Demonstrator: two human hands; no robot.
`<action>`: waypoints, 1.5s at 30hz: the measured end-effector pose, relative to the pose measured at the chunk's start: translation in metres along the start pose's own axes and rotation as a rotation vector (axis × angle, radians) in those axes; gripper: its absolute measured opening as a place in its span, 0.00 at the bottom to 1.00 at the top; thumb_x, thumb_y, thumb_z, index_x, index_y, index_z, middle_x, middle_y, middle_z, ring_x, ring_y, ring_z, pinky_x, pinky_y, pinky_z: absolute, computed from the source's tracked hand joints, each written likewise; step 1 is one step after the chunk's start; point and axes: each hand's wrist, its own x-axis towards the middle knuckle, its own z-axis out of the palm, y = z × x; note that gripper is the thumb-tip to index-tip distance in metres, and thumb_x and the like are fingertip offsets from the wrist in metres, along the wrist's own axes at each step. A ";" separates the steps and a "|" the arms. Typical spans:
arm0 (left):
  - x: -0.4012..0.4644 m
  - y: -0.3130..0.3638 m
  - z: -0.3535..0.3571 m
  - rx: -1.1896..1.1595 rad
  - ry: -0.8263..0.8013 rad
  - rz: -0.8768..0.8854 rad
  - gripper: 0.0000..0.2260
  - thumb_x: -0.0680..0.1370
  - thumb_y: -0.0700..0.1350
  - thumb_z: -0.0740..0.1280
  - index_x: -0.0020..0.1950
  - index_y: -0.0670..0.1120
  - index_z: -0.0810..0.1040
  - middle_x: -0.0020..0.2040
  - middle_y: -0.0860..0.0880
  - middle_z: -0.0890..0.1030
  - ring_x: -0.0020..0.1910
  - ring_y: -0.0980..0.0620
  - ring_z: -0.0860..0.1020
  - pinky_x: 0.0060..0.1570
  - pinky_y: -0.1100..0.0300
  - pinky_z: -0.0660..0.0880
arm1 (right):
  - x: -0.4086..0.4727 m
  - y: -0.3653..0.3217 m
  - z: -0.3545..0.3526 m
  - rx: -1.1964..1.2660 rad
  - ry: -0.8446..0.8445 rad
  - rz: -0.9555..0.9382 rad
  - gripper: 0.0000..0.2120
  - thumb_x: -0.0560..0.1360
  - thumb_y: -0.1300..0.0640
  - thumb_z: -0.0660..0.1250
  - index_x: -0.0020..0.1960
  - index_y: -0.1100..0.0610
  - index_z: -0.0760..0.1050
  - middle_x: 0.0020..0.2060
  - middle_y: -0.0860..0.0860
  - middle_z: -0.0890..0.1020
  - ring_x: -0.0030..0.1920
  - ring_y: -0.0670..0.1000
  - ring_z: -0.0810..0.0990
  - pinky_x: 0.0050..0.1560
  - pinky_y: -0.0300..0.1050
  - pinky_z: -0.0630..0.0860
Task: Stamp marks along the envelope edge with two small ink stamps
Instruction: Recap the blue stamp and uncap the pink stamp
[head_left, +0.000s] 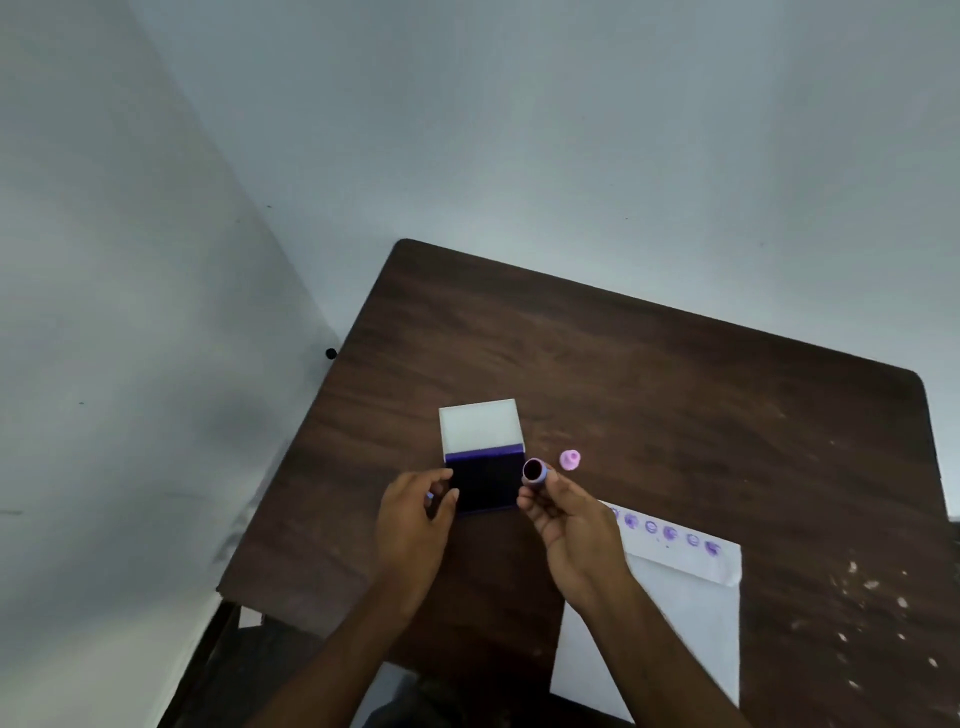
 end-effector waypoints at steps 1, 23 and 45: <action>0.002 -0.011 -0.003 -0.003 0.003 -0.024 0.12 0.74 0.45 0.72 0.57 0.49 0.80 0.51 0.51 0.80 0.50 0.54 0.77 0.53 0.54 0.77 | -0.001 0.004 0.007 0.011 0.007 0.029 0.10 0.77 0.66 0.63 0.55 0.68 0.79 0.47 0.63 0.83 0.43 0.56 0.83 0.48 0.49 0.81; 0.024 -0.066 -0.004 0.120 -0.063 0.012 0.16 0.70 0.48 0.75 0.58 0.54 0.81 0.49 0.55 0.72 0.49 0.57 0.68 0.49 0.62 0.69 | -0.021 0.038 0.056 0.118 0.082 0.224 0.12 0.77 0.65 0.63 0.58 0.68 0.76 0.45 0.64 0.83 0.46 0.59 0.82 0.45 0.50 0.79; 0.028 -0.010 -0.051 -0.881 -0.373 -0.272 0.14 0.69 0.33 0.74 0.53 0.39 0.80 0.49 0.43 0.85 0.49 0.47 0.84 0.48 0.60 0.80 | -0.016 0.047 0.060 0.127 0.074 0.245 0.12 0.77 0.64 0.63 0.58 0.68 0.77 0.48 0.65 0.83 0.47 0.59 0.83 0.46 0.49 0.79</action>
